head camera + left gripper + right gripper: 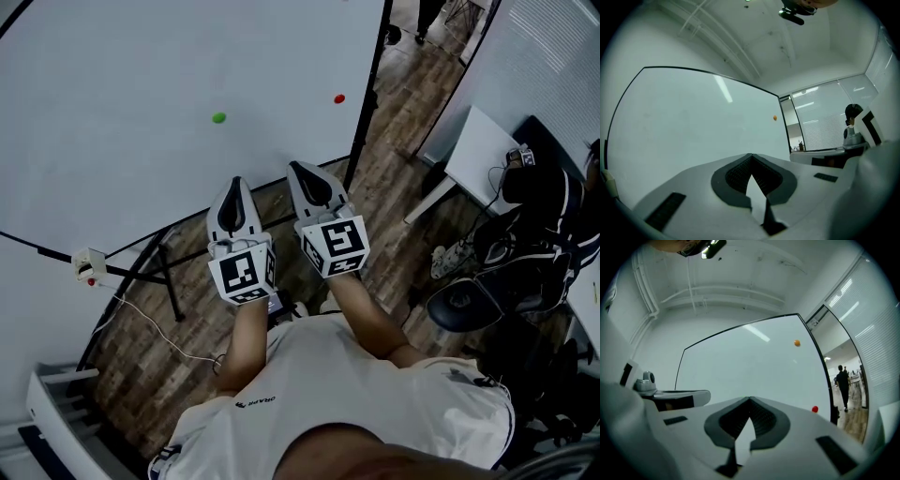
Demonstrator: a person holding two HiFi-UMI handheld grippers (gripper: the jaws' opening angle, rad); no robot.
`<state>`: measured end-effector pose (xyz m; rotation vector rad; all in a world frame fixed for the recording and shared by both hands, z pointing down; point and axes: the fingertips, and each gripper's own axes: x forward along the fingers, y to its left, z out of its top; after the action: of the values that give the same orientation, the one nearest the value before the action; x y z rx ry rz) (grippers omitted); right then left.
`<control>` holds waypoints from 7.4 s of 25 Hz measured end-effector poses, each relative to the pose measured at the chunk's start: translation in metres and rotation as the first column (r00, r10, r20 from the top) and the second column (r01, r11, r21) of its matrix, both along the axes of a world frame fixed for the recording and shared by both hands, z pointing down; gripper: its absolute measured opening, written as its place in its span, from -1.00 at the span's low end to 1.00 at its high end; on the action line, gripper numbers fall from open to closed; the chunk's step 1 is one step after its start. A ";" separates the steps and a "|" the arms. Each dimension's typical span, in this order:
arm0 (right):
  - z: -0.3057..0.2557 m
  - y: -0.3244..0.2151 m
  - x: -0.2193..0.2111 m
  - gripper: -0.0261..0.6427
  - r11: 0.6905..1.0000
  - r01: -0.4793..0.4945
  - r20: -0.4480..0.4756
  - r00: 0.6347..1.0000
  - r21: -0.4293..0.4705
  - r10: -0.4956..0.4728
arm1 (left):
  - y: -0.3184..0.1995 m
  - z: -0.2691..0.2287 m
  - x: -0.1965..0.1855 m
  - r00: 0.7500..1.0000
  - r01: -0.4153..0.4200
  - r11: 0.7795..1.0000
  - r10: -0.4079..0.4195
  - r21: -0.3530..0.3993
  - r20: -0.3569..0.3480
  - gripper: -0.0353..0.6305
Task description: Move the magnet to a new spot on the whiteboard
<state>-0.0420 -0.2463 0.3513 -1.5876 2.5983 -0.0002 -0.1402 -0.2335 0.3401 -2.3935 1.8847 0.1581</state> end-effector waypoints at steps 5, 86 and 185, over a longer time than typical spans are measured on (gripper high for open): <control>0.003 -0.010 0.027 -0.89 0.999 0.045 0.007 0.999 -0.001 -0.045 | -0.003 0.005 0.029 0.999 0.042 0.999 -0.042 -0.007 0.008 -0.89; -0.004 -0.035 0.014 -0.88 0.992 0.125 -0.009 0.992 0.022 -0.125 | -0.123 0.023 -0.018 0.966 0.252 0.960 -0.241 -0.121 0.096 -0.57; -0.010 -0.010 0.026 -0.88 0.997 0.070 -0.018 0.997 0.039 -0.069 | -0.084 -0.001 -0.012 0.964 0.263 0.957 -0.257 -0.119 0.063 -0.54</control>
<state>-0.0158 -0.2565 0.3412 -1.4906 2.6474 0.0599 -0.1523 -0.3172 0.3391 -2.1706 2.2250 -0.0375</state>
